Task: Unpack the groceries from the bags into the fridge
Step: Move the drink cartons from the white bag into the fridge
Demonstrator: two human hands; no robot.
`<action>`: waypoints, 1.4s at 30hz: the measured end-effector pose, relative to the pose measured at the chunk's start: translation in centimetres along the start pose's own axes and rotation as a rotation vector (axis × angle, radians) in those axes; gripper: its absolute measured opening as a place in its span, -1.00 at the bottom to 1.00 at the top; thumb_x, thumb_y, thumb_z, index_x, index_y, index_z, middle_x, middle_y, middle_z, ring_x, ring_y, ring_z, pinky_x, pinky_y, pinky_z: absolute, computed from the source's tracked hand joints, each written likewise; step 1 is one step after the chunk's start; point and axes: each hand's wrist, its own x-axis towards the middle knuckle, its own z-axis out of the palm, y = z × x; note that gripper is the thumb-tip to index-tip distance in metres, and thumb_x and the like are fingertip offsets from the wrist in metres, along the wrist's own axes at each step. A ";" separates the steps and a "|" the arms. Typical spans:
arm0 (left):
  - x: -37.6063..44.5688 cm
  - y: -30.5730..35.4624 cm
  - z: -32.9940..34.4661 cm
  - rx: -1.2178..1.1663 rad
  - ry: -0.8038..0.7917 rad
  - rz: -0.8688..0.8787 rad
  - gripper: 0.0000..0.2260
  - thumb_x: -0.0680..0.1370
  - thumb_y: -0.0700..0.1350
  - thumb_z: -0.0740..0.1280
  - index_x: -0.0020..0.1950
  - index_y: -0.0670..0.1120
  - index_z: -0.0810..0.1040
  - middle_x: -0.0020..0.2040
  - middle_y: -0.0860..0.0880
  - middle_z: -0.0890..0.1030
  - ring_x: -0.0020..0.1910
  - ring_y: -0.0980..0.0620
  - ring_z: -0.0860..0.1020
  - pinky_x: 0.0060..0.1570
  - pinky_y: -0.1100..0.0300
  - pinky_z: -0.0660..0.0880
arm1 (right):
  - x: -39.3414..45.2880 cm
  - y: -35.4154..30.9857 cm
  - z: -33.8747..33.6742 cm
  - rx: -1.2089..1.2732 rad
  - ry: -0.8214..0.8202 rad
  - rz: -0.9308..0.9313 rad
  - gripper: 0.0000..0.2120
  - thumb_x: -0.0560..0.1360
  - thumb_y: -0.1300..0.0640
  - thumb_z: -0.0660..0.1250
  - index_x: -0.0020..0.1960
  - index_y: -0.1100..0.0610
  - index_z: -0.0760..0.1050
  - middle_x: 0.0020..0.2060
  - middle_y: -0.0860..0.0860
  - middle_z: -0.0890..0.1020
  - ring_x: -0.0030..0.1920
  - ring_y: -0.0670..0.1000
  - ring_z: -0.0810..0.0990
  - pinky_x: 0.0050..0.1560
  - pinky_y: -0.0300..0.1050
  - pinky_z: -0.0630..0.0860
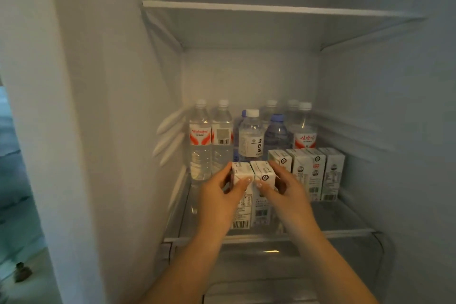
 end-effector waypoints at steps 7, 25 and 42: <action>0.1 -1.0 0.4 0.029 0.010 0.034 -0.64 0.48 -0.16 0.38 0.26 0.06 0.49 0.15 0.12 0.60 0.14 0.21 0.55 0.18 0.13 0.51 | 0.3 1.4 0.1 -0.066 0.011 -0.042 -0.56 0.44 0.13 0.40 0.09 -0.38 0.38 0.16 -0.11 0.53 0.14 -0.22 0.50 0.18 -0.20 0.48; -3.8 0.2 0.1 -0.031 -0.208 0.055 -0.43 0.48 -0.32 0.36 0.20 0.30 0.28 0.15 0.28 0.51 0.13 0.39 0.48 -0.02 0.52 0.40 | -3.7 3.3 -0.7 -0.339 0.026 -0.255 -0.31 0.38 0.38 0.42 0.25 -0.27 0.34 0.29 -0.27 0.27 0.28 -0.40 0.26 0.13 -0.32 0.49; -0.2 -1.3 2.6 -0.051 -0.150 0.026 -0.41 0.46 -0.44 0.26 0.22 0.22 0.35 0.10 0.19 0.55 0.08 0.41 0.49 -0.05 0.53 0.41 | -0.2 5.0 0.7 -0.478 0.088 -0.186 -0.48 0.43 0.30 0.40 0.35 0.13 0.39 0.31 0.06 0.30 0.21 -0.33 0.23 0.13 -0.64 0.15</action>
